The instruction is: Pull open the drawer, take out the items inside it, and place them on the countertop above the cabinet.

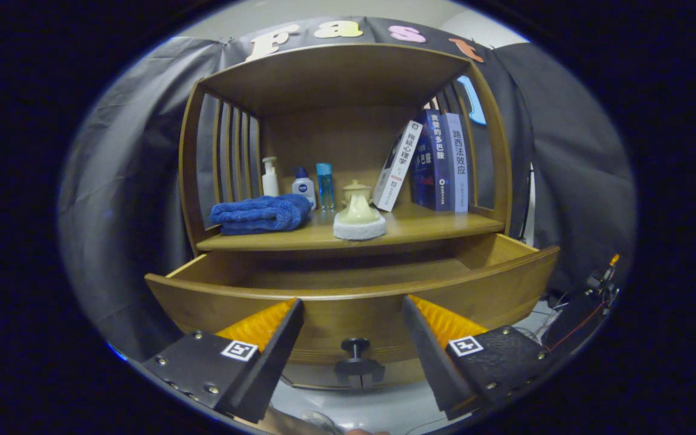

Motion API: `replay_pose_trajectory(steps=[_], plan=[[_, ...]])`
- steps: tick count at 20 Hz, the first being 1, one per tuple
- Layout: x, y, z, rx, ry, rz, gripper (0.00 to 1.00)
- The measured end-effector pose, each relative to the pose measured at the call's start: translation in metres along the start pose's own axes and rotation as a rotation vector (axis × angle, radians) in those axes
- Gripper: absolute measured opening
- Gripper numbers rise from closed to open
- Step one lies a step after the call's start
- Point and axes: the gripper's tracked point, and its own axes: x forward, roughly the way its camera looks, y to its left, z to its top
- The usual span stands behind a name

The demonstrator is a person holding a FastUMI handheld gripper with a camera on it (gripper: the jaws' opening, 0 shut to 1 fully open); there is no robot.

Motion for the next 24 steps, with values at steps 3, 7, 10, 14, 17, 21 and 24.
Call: replay_pose_trajectory(steps=[3,7,10,14,17,21,24], plan=[[0.014,0.0,0.003,-0.002,0.001,-0.001,0.99],[0.027,0.001,0.006,-0.005,-0.016,0.001,0.99],[0.038,0.002,0.007,-0.007,-0.011,-0.003,0.99],[0.051,0.002,0.009,-0.011,-0.012,-0.001,0.99],[0.056,0.002,0.011,-0.012,-0.026,0.003,0.99],[0.067,0.002,0.012,-0.011,-0.018,0.001,0.99],[0.073,0.003,0.013,-0.012,-0.019,0.0,0.99]])
